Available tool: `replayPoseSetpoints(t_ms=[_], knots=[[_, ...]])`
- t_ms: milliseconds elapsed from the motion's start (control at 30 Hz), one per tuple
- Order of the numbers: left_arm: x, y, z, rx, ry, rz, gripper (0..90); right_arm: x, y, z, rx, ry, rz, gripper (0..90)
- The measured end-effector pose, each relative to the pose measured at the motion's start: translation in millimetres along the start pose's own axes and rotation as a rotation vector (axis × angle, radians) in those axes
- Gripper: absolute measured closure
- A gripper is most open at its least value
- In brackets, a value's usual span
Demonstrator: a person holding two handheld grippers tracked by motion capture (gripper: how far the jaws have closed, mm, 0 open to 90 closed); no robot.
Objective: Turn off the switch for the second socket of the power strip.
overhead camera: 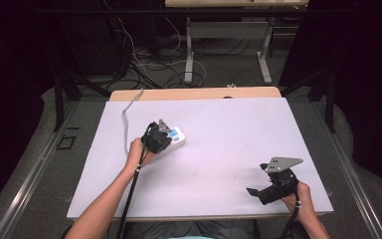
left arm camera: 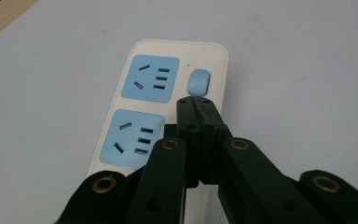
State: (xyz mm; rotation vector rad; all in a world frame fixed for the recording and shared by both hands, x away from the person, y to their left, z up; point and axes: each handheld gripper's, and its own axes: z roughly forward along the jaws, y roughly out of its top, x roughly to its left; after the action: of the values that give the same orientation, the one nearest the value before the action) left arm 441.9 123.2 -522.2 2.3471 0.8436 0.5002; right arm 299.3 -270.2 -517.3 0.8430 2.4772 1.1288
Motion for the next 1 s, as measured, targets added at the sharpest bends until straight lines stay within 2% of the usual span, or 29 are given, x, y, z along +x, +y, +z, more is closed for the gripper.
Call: replayPoseSetpoints(t_ms=[67, 100, 133, 267, 300, 433, 467, 500, 567, 667, 700, 800, 900, 1000], knots=[[0.8, -0.5, -1.9, -0.008, 0.007, 0.0, 90.0, -0.7, 0.2, 0.1, 0.0, 0.01, 0.0, 2.4], [1.7, -0.4, -3.6, -0.003, -0.005, 0.0, 90.0, -0.8, 0.6, 0.0, 0.007, 0.021, 0.004, 2.4], [1.5, -0.8, -4.5, -0.01, 0.006, -0.003, 89.9, -0.8, 0.8, 0.7, 0.005, 0.016, 0.004, 2.4], [2.4, -1.0, -9.1, -0.004, -0.003, -0.003, 89.8, -1.1, 1.2, 1.8, 0.002, 0.017, -0.01, 2.4], [2.0, -1.5, -8.8, -0.017, 0.008, -0.006, 87.5, -1.1, 1.3, 1.5, 0.001, 0.018, -0.011, 2.4], [0.3, -5.2, -16.4, -0.007, -0.004, -0.017, 82.2, -0.2, 1.5, 2.1, -0.008, 0.019, -0.005, 2.4], [-0.9, -6.8, -18.2, -0.009, -0.005, -0.016, 79.6, -0.2, 1.9, 1.1, 0.016, 0.033, -0.003, 2.4], [-2.1, -8.3, -20.4, -0.006, -0.005, -0.013, 77.3, 0.4, 1.5, 1.7, 0.006, 0.03, -0.001, 2.4], [-1.9, -10.4, -25.1, 0.004, -0.008, -0.015, 70.2, 0.1, 1.8, 1.1, 0.001, 0.023, -0.014, 2.4], [-1.5, -13.9, -30.5, 0.007, 0.017, -0.038, 52.3, 2.1, 1.6, 1.0, -0.005, 0.017, -0.003, 2.4], [-0.7, -14.5, -32.7, 0.014, 0.019, -0.037, 44.2, 2.0, 1.8, 0.3, 0.009, 0.023, -0.005, 2.4], [-0.2, -17.4, -40.0, 0.01, 0.03, -0.047, 27.9, 1.8, 1.6, 1.6, 0.011, 0.027, 0.0, 2.4], [-0.2, -20.3, -47.3, 0.002, 0.044, -0.062, 18.2, 0.5, 2.2, 2.5, 0.006, 0.031, -0.006, 2.4], [0.3, -22.7, -54.0, -0.011, 0.049, -0.071, 14.3, -1.7, 3.4, 3.9, 0.007, 0.031, -0.012, 2.4]])
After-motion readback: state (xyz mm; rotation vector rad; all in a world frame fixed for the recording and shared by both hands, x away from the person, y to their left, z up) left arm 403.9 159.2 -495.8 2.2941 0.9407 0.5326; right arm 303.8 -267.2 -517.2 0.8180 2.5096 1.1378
